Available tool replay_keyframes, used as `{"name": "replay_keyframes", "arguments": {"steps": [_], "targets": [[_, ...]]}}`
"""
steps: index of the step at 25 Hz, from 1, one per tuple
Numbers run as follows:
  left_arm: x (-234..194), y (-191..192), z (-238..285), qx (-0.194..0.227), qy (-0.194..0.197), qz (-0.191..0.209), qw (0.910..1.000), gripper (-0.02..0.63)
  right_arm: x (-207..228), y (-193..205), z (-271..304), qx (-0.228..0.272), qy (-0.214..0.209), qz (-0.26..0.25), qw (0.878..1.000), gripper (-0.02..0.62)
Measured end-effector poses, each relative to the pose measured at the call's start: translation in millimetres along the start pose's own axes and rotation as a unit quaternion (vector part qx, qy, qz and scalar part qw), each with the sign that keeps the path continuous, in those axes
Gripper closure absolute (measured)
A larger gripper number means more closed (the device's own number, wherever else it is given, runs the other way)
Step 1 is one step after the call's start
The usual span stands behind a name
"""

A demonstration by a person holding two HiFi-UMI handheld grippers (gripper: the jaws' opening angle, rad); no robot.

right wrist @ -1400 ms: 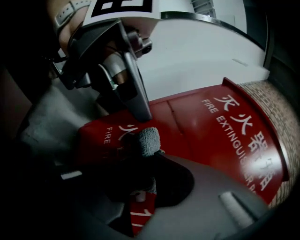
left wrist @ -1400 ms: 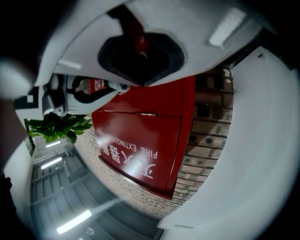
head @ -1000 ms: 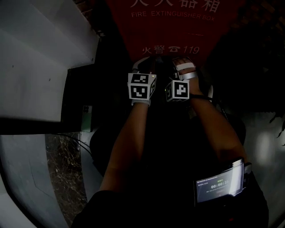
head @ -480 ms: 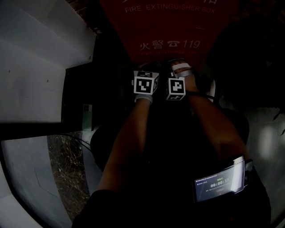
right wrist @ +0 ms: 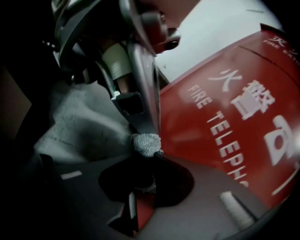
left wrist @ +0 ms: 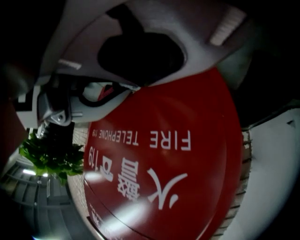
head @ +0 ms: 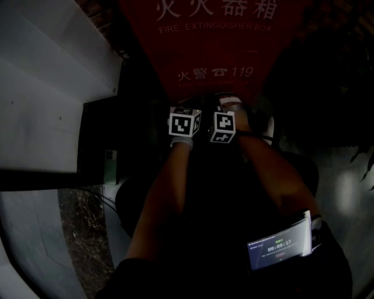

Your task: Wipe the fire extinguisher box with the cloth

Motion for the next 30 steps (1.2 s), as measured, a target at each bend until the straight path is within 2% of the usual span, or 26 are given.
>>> {"name": "replay_keyframes", "arguments": {"steps": [3,5,7,9,13,15,17,21,24,27,30], "targets": [[6,-22,-16,0.041,0.0,0.008,0.9991,0.603,16,-9,-20,0.008,0.034,0.003,0.999,0.531],[19,-52,-33,0.084,0.011,0.06,0.9946,0.603,33,-19,-42,0.025,0.064,-0.001,0.998,0.529],[40,-90,-58,0.139,0.028,0.13,0.9814,0.61,54,-33,-69,0.048,0.101,-0.015,0.994,0.529],[55,-130,-86,0.199,0.039,0.167,0.9649,0.603,83,-45,-101,0.067,0.145,-0.03,0.987,0.528],[59,-195,-151,0.295,0.022,0.185,0.9372,0.603,148,-63,-166,0.09,0.222,-0.028,0.97,0.528],[52,-213,-183,0.322,0.0,0.196,0.9262,0.603,179,-76,-194,0.096,0.254,-0.026,0.962,0.528],[44,-225,-209,0.34,-0.016,0.199,0.9189,0.603,212,-90,-219,0.098,0.286,-0.03,0.953,0.528],[37,-242,-245,0.376,-0.025,0.185,0.9075,0.603,271,-121,-260,0.098,0.345,-0.062,0.932,0.528],[40,-248,-256,0.392,-0.025,0.181,0.9017,0.603,304,-135,-268,0.084,0.362,-0.084,0.925,0.528],[39,-247,-256,0.395,-0.021,0.176,0.9012,0.603,318,-143,-262,0.077,0.368,-0.097,0.922,0.529],[33,-241,-246,0.396,-0.005,0.16,0.9043,0.603,311,-143,-254,0.077,0.37,-0.098,0.921,0.534]]}}
Point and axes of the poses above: the fingertips, and each gripper's own axes: z forward along the fingers, x to its right, y out of its underside, the point moved 6 cm from there along -z, backward along the fingers, and after that the axes turned 3 degrees about -z, right-handed, at the moved point
